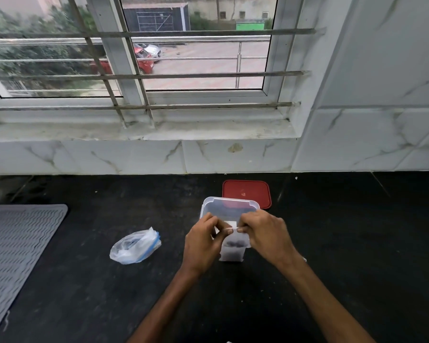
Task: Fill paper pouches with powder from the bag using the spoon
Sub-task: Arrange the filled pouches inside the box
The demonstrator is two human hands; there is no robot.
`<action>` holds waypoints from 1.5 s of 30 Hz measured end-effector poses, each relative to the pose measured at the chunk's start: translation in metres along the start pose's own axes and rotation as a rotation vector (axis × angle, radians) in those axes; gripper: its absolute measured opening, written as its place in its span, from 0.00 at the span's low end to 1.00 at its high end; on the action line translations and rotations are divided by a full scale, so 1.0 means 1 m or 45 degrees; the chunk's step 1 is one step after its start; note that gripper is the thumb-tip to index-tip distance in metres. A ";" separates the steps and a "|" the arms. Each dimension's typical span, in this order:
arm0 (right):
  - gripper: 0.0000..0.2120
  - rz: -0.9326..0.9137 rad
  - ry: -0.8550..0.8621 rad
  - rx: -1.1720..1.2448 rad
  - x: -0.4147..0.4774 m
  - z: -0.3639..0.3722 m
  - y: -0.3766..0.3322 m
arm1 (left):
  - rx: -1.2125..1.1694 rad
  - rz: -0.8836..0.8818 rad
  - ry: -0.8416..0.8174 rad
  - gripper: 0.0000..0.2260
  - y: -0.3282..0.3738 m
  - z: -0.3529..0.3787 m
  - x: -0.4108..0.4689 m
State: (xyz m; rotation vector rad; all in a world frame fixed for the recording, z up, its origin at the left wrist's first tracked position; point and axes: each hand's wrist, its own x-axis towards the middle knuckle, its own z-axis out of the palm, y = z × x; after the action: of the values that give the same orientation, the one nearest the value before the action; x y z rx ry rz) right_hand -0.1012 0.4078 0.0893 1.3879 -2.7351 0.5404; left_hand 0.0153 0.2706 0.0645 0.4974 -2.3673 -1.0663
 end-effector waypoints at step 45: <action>0.13 0.061 -0.646 -0.192 0.045 0.050 0.042 | 0.312 -0.170 -0.332 0.09 -0.044 0.037 -0.022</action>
State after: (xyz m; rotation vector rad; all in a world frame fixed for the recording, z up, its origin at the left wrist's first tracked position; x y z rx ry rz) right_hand -0.1544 0.3795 0.0380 1.6060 -3.1083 -0.0335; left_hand 0.0176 0.2759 0.0035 0.6452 -2.7476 -0.9508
